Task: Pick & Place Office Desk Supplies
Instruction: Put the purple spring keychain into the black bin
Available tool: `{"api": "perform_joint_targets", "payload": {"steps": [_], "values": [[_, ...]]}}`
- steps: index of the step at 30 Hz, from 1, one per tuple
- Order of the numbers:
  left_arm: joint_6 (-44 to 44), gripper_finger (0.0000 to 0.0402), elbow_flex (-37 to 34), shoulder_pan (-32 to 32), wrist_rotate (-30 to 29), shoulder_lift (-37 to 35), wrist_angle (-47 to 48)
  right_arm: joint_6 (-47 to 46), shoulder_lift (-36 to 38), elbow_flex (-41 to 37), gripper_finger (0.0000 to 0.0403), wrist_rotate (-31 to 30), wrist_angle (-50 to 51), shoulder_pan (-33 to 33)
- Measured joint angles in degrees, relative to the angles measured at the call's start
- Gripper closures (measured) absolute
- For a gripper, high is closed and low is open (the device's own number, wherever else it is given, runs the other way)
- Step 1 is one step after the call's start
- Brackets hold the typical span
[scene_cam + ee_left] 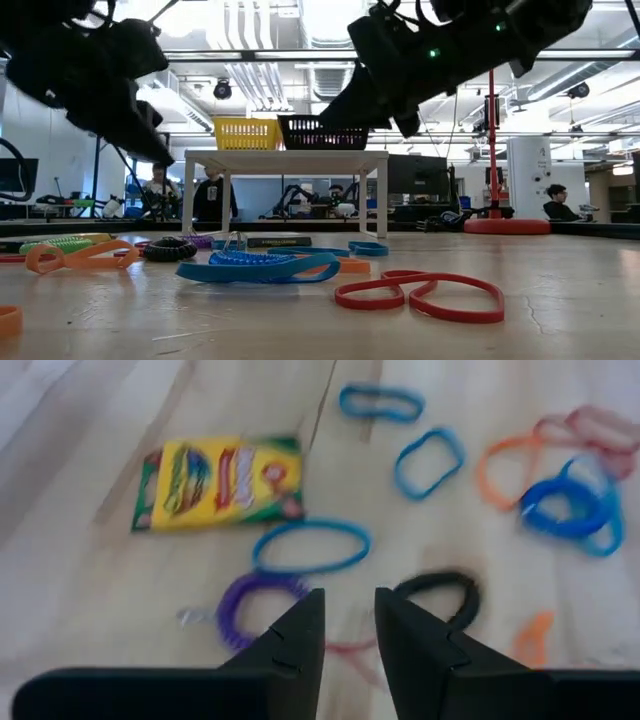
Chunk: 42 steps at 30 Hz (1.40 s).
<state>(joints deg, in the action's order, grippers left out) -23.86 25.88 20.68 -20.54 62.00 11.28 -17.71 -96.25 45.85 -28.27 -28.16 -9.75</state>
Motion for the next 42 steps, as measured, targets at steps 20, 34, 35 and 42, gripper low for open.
{"api": "perform_joint_targets", "payload": {"steps": [20,34,35,42], "values": [[-2.0,0.0241,-12.0,-16.1,5.6,0.0,-15.3,3.2,-0.4,0.5,0.0331,0.0,-0.8,0.1],[1.3,0.0217,-14.1,-16.1,5.5,8.8,-26.1,3.4,-0.4,0.5,0.0337,-0.2,-0.9,0.1],[1.4,0.0220,-13.5,-16.1,5.5,10.4,-26.1,3.6,-0.4,0.5,0.0338,-0.2,-0.9,0.1],[3.1,0.0252,-8.5,-16.2,5.4,20.5,-26.8,4.8,-0.4,0.5,0.0335,-0.2,-0.9,0.1]]}}
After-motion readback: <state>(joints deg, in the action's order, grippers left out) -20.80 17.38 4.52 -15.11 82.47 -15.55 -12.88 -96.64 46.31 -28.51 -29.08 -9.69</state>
